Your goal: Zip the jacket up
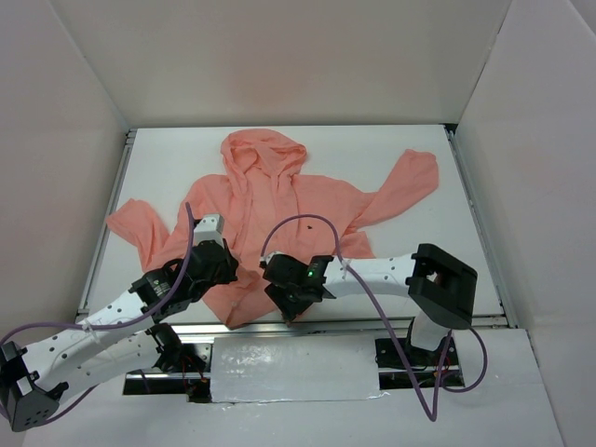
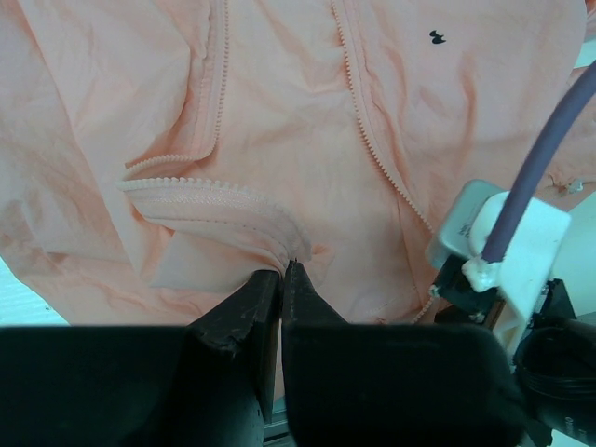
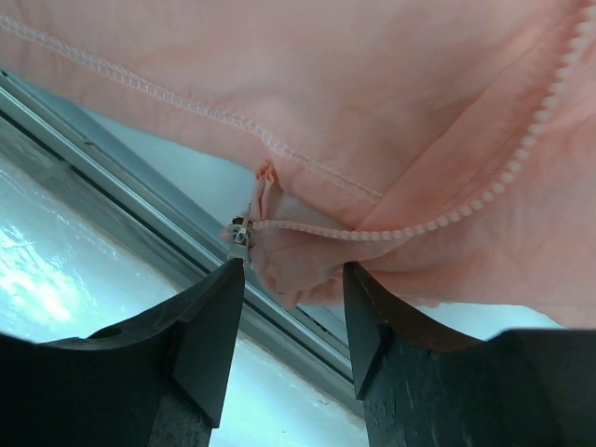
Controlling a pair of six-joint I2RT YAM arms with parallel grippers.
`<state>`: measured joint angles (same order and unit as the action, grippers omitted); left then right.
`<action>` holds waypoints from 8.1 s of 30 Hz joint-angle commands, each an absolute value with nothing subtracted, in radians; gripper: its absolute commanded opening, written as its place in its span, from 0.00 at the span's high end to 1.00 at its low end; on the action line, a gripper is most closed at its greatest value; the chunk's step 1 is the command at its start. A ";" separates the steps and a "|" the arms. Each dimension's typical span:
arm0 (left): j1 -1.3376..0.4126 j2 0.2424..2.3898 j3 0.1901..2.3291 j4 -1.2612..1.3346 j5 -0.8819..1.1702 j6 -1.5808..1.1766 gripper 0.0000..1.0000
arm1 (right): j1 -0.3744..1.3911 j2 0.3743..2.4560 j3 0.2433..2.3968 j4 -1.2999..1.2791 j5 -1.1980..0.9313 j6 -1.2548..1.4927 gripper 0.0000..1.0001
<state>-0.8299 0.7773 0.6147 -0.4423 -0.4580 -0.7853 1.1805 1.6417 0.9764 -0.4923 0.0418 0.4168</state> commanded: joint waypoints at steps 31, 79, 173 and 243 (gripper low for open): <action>-0.828 0.825 0.624 -0.220 -0.267 -0.624 1.00 | 1.232 1.506 1.305 -1.078 1.046 1.172 1.00; -0.838 1.057 0.730 0.068 -0.071 -0.439 1.00 | 1.092 1.465 1.318 -0.839 0.526 0.870 1.00; -0.850 1.046 0.560 0.212 0.153 -0.428 1.00 | 1.005 1.401 1.189 -0.637 0.316 0.715 1.00; -0.853 1.112 0.310 0.433 0.252 -0.574 1.00 | 0.977 1.310 0.991 -0.451 0.126 0.565 0.33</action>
<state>-0.8482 1.1004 0.2871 0.3840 0.2481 -0.5804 0.9810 1.3754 0.9874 -0.4561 0.0982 0.5598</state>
